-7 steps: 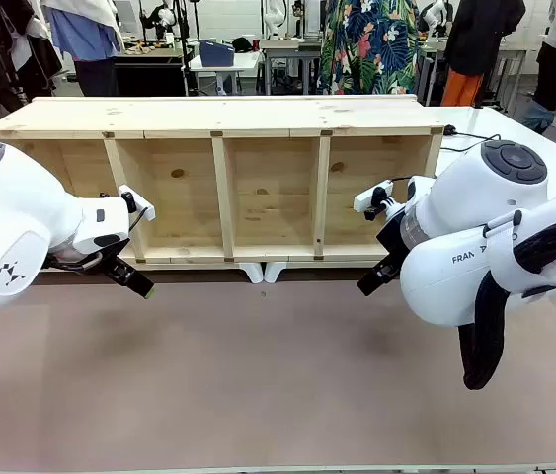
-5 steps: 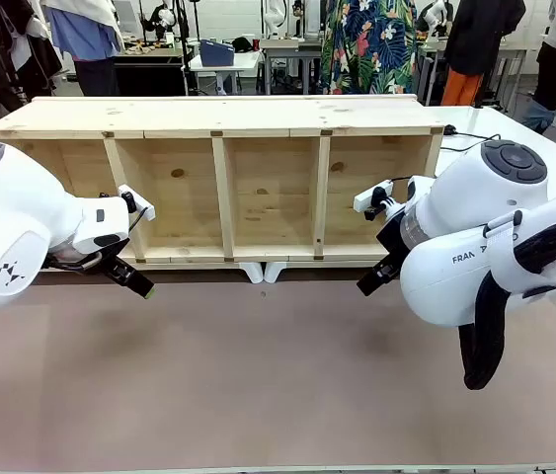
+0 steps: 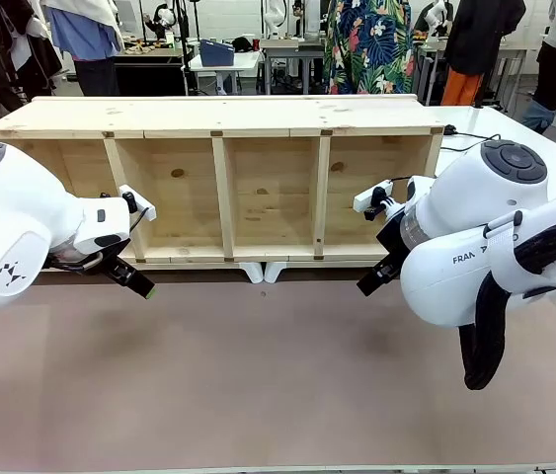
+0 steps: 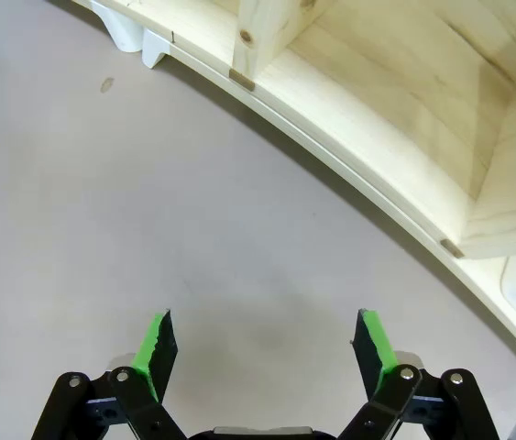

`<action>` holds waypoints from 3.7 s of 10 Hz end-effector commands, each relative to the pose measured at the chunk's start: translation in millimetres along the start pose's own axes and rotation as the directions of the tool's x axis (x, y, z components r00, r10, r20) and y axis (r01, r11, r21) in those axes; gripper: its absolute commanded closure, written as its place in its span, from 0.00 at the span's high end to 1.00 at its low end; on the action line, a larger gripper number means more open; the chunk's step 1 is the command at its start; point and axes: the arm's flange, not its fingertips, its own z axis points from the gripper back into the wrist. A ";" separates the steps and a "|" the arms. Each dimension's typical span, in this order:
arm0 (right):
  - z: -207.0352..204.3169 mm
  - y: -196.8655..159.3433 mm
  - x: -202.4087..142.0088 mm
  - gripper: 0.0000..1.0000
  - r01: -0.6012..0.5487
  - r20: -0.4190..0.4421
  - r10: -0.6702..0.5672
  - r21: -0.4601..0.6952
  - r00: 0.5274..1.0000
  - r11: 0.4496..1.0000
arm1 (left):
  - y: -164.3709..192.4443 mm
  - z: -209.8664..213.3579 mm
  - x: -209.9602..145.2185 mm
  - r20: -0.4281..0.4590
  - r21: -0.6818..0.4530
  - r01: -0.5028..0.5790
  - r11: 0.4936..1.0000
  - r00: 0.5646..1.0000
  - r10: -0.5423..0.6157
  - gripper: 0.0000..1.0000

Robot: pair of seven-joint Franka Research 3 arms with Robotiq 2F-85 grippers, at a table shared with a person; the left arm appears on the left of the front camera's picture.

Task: Perform cable management.
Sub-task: When the cord part of the Power Cable appears at the lower middle area of the table and stops, grasp the cord part of the Power Cable.

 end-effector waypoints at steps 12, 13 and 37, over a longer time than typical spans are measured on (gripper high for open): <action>96.9 18.0 -33.0 1.00 0.027 0.067 -0.017 -0.148 0.998 0.989 | -43.5 90.0 -17.9 0.023 0.154 0.057 0.986 0.998 -0.061 1.00; 119.1 18.5 -39.7 1.00 0.047 0.076 -0.033 -0.186 0.997 0.981 | -48.8 111.3 -25.8 0.038 0.185 0.058 0.981 0.997 -0.066 1.00; 341.5 51.3 -40.3 1.00 0.182 0.259 -0.091 -0.353 0.962 0.918 | -29.4 352.2 -62.7 0.228 0.228 -0.191 0.955 0.964 0.138 1.00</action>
